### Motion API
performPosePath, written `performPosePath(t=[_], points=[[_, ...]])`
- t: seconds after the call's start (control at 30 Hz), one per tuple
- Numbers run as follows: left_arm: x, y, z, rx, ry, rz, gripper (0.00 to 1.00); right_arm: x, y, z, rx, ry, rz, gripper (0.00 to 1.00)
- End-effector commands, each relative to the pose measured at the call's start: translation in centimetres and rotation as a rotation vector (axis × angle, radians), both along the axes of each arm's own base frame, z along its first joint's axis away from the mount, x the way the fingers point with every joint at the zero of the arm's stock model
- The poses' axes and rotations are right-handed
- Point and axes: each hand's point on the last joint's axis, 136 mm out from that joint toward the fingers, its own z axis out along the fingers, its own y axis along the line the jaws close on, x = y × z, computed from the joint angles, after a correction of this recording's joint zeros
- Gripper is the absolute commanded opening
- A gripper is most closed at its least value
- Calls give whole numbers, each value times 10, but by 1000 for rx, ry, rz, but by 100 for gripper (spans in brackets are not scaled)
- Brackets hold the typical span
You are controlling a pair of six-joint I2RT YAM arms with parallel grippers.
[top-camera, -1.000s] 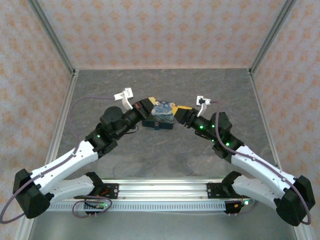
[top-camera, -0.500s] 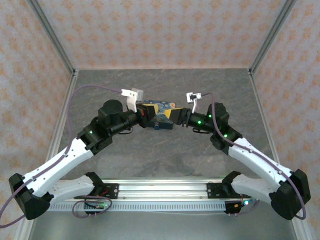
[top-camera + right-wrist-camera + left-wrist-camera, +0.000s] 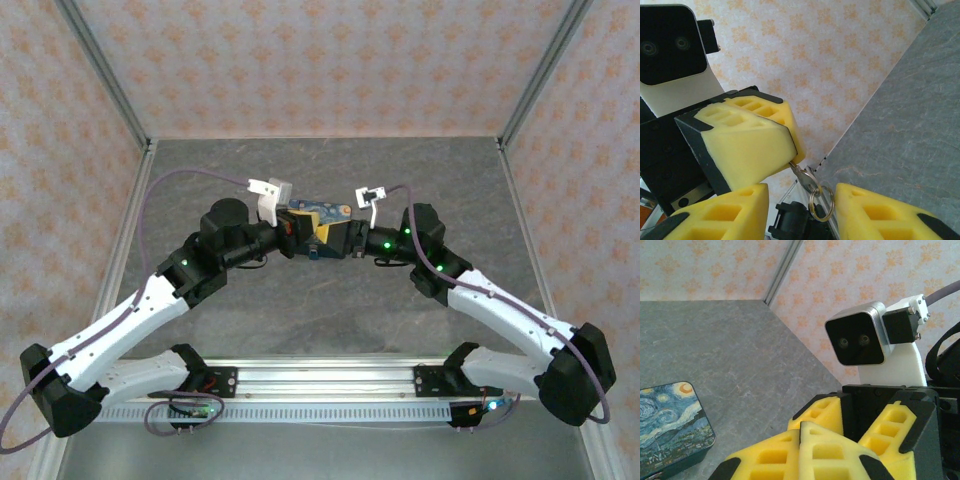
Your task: Unlock the padlock with the key
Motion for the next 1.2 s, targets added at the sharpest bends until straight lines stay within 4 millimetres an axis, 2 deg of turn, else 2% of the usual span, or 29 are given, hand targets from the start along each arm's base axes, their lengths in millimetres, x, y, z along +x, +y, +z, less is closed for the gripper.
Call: performPosePath(t=[0.0,0.17,0.47,0.67,0.83,0.87,0.93,1.0,1.1,1.17], points=[[-2,-2,15,-6,-40,-30,0,-3,1,26,49,-79,6,38],[-2,-4,13,-3,-33,-39,0,-2,1,26,46,-85,9,34],[0,-2,14,-7,-33,-23,0,-2,1,18,24,-76,5,20],[1,-3,14,-8,-29,-23,0,-1,0,14,3,-76,-8,1],[3,-2,14,-3,-24,-12,0,2,-5,7,-37,-82,-46,0],[4,0,13,1,-21,-5,5,4,-7,6,-46,-84,-56,0],[8,4,13,11,-17,25,28,7,-10,-1,-77,-75,-85,0],[13,13,12,22,-12,69,43,13,-14,-11,-112,-53,-111,0],[21,30,8,28,5,151,59,25,-23,-28,-140,-1,-161,0],[27,43,0,33,30,208,65,35,-29,-39,-150,32,-189,0]])
